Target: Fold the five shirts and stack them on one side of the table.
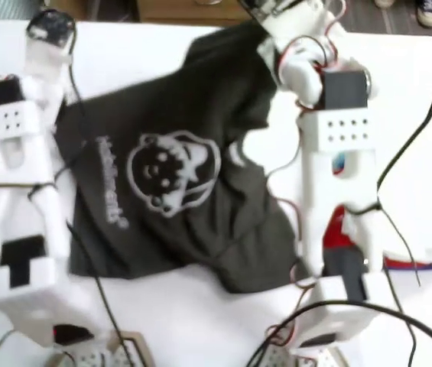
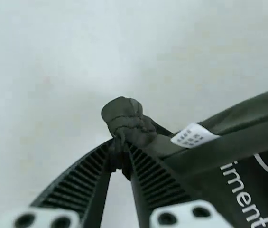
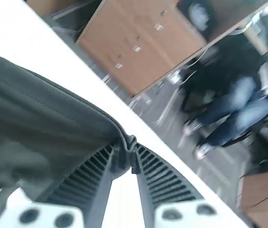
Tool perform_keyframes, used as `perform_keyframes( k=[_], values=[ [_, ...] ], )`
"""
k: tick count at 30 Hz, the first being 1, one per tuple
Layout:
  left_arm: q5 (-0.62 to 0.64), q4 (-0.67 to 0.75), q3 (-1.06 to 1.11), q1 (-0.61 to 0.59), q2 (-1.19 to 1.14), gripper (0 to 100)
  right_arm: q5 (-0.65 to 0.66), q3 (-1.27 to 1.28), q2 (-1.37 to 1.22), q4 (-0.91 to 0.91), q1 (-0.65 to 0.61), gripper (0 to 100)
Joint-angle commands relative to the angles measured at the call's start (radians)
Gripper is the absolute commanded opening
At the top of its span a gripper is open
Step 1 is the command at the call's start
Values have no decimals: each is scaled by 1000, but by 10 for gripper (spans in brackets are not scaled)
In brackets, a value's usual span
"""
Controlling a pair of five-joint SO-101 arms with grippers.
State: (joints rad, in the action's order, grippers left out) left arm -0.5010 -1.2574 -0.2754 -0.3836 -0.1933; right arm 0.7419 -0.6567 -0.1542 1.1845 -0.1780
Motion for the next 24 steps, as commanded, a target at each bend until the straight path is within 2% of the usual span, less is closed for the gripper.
perform_keyframes(
  k=[1,7,14,19,24],
  values=[
    [-23,-127,-82,8,-8,20,-17,-6,5,94,4,22],
    [-135,-338,-91,14,-12,20,-14,-6,5,285,1,22],
    [-144,-508,-85,18,-11,20,-20,-6,15,501,2,22],
    [-172,-528,-44,14,-6,20,-21,18,31,526,36,22],
    [-193,-528,96,14,-6,20,-14,203,163,526,42,22]
  ],
)
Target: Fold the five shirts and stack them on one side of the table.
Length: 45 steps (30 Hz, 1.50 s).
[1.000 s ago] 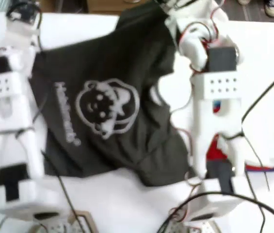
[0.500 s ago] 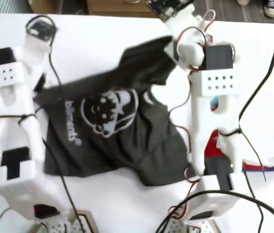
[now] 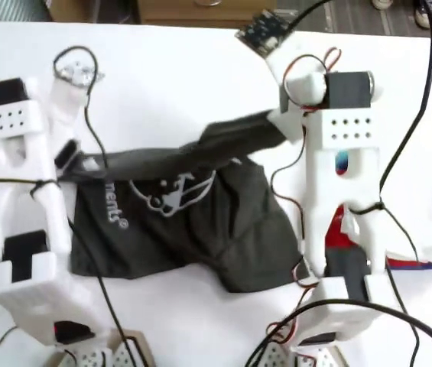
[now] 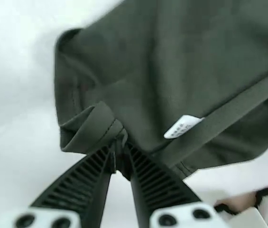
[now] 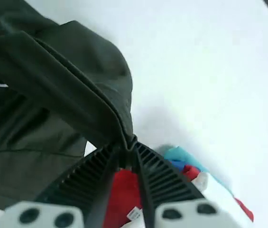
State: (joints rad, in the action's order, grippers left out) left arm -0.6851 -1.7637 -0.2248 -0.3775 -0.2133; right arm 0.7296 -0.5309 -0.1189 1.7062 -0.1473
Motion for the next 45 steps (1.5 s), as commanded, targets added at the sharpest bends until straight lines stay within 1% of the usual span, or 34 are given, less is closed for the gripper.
perform_keyframes(
  k=[1,5,10,15,19,22,26,30,35,41,45],
  values=[
    [-9,-21,67,8,15,20,0,129,165,4,8,22],
    [-9,-21,108,12,37,20,3,321,325,-1,7,22],
    [-9,-21,176,49,149,20,48,508,475,-2,10,22],
    [-8,-18,358,91,302,20,48,641,584,-8,10,22],
    [-12,-12,493,87,404,20,49,749,667,-8,15,22],
    [-44,6,572,84,446,20,49,830,720,-12,10,22],
    [-52,21,647,83,471,20,51,919,785,-39,16,22],
    [-54,23,679,83,480,20,104,996,832,-47,16,22],
    [-54,101,736,83,473,20,110,1092,875,-88,16,22],
    [-55,110,800,84,473,20,112,1192,920,-99,16,22],
    [-55,144,835,89,473,20,112,1257,941,-130,16,22]
  ],
)
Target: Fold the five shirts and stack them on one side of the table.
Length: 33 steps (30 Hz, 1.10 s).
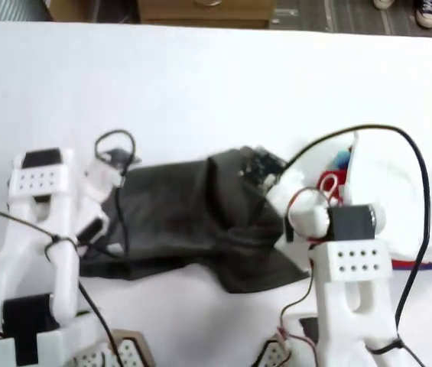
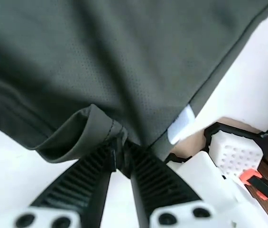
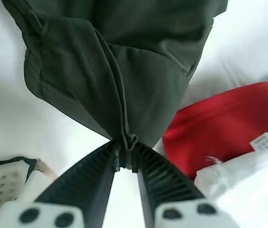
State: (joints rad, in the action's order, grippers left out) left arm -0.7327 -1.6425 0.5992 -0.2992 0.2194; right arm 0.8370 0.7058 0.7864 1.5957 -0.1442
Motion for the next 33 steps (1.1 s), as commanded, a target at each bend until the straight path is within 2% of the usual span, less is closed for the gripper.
perform_keyframes(
  k=[1,7,11,15,20,24,27,30,33],
  values=[
    [-8,31,24,11,40,20,5,35,39,-21,13,22],
    [-11,78,77,11,40,20,5,94,44,-50,13,22],
    [-58,77,65,8,46,21,5,80,44,-91,13,24],
    [-69,51,39,5,48,116,0,20,44,-84,13,69],
    [-63,-80,-153,3,48,262,5,-81,44,-67,8,223],
    [-60,-137,-410,-60,46,267,-3,-201,41,-76,13,217],
    [-68,-118,-518,-127,31,268,-14,-245,33,-150,13,209],
    [-66,-72,-486,-178,-43,268,-107,-226,2,-262,13,208],
    [-60,32,-432,-201,-183,268,-161,-209,-105,-352,7,210]
  ],
)
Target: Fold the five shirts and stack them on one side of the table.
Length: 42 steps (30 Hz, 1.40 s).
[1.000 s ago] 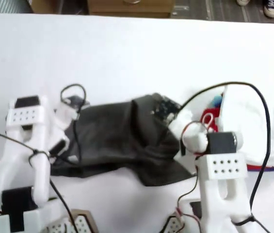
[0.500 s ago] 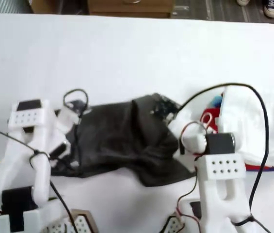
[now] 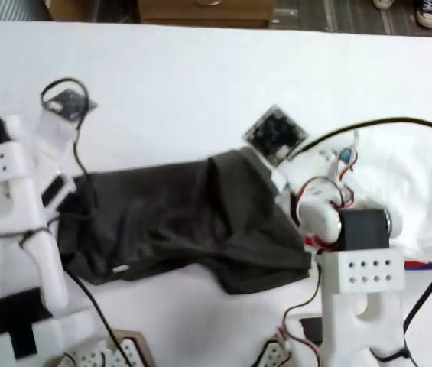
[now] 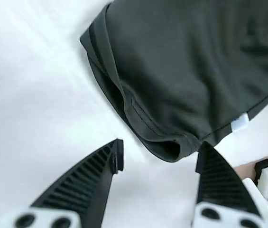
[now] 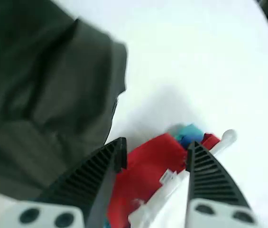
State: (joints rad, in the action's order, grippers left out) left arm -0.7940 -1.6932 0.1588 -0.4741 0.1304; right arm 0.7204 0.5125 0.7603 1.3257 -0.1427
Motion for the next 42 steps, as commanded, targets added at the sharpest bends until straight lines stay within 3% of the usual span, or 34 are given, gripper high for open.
perform_keyframes(
  k=[1,5,14,19,22,26,38,42],
  values=[
    [9,123,12,-28,-143,268,-52,-18,-130,-111,5,210],
    [77,224,-56,-21,-302,268,-58,-75,-340,-176,4,209],
    [91,233,-329,-35,-537,268,-94,-262,-631,-159,2,209],
    [135,232,-458,-28,-654,257,-94,-276,-676,-159,2,209],
    [140,230,-512,-15,-729,166,-94,-276,-677,-159,2,209],
    [235,226,-618,-15,-789,16,-94,-275,-682,-159,2,209],
    [245,167,-680,38,-799,22,-94,-295,-676,-272,-59,209],
    [247,83,-716,58,-792,23,-167,-374,-727,-274,-110,208]
  ],
)
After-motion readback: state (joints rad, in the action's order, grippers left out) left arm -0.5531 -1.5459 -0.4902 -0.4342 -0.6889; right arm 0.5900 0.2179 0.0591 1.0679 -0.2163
